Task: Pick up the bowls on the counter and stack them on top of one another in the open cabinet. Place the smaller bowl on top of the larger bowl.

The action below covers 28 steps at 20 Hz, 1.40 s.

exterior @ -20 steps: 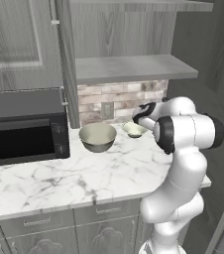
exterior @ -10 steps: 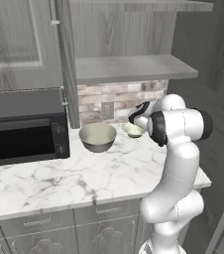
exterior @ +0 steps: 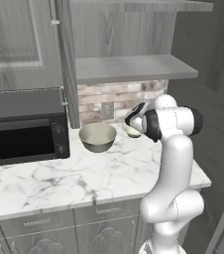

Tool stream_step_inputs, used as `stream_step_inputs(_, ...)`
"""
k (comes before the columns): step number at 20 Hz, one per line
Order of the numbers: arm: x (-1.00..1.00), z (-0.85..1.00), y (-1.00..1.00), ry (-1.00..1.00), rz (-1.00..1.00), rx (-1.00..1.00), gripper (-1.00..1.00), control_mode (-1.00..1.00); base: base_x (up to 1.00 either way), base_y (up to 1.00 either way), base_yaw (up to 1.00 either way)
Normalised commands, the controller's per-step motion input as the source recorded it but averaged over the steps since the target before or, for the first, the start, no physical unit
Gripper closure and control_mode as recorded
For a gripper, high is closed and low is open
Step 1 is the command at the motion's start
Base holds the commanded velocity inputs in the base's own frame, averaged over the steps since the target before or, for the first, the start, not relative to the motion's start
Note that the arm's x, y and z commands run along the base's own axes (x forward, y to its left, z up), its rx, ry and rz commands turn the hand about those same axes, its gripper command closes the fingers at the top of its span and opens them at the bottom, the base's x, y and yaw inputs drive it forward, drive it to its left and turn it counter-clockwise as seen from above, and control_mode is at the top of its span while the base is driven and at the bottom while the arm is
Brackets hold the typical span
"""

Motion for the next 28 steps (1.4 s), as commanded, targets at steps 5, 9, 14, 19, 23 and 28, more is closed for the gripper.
stream_step_inputs(5,0.30,-0.25,0.00,-0.03,0.00,-0.01,-1.00,-1.00,0.00,0.00,0.00)
stream_step_inputs(9,0.28,-0.21,0.00,-0.04,0.00,0.00,-1.00,-1.00,0.00,0.00,0.00)
stream_step_inputs(14,0.10,-0.06,0.00,-0.01,0.00,0.00,-1.00,-1.00,0.00,0.00,0.00)
stream_step_inputs(19,0.00,0.00,0.00,0.00,0.00,0.00,-1.00,-1.00,0.00,0.00,0.00)
stream_step_inputs(23,0.00,0.07,0.00,0.00,0.00,0.01,-1.00,-1.00,0.00,0.00,0.00)
stream_step_inputs(28,0.00,0.29,-0.18,-0.03,0.02,0.08,-1.00,-1.00,0.00,0.00,0.00)
